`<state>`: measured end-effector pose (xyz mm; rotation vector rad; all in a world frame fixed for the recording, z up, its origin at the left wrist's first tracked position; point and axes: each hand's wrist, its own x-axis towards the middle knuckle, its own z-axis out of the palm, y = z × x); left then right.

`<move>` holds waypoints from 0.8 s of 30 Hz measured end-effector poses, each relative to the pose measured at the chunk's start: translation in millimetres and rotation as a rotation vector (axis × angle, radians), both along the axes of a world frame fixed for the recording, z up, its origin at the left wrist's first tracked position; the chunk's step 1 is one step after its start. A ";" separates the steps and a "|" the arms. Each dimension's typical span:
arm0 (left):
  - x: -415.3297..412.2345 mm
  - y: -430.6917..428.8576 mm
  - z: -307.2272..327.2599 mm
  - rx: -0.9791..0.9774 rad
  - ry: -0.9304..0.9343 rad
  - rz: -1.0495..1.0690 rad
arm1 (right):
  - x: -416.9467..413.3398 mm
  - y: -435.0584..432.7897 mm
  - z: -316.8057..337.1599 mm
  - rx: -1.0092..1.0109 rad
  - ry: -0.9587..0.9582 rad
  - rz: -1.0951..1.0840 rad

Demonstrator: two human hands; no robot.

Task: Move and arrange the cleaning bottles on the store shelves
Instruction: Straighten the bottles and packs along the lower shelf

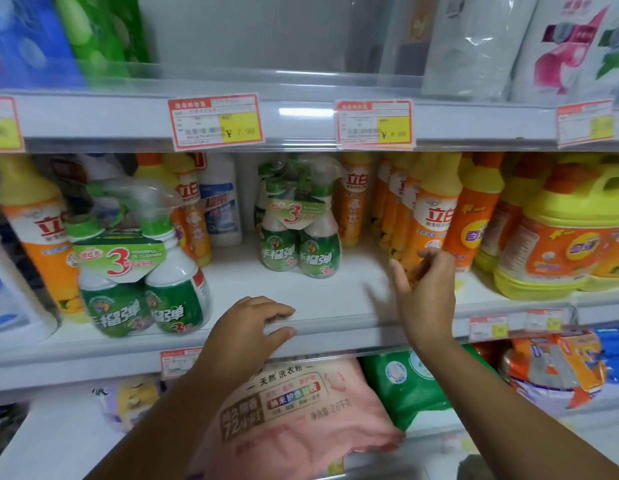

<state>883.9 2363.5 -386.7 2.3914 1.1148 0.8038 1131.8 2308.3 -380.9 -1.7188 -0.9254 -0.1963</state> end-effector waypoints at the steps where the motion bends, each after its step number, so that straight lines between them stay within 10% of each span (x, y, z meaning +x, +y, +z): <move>1: -4.1 -0.3 2.3 0.003 -0.005 0.010 | -12.3 1.7 1.5 -0.008 -0.030 0.078; 17: -116.8 4.1 17.9 0.150 -0.191 0.448 | -167.1 71.3 3.1 -0.299 0.165 0.911; 24: -128.2 8.5 9.8 0.235 -0.241 0.599 | -195.2 80.3 0.6 -0.245 0.140 0.957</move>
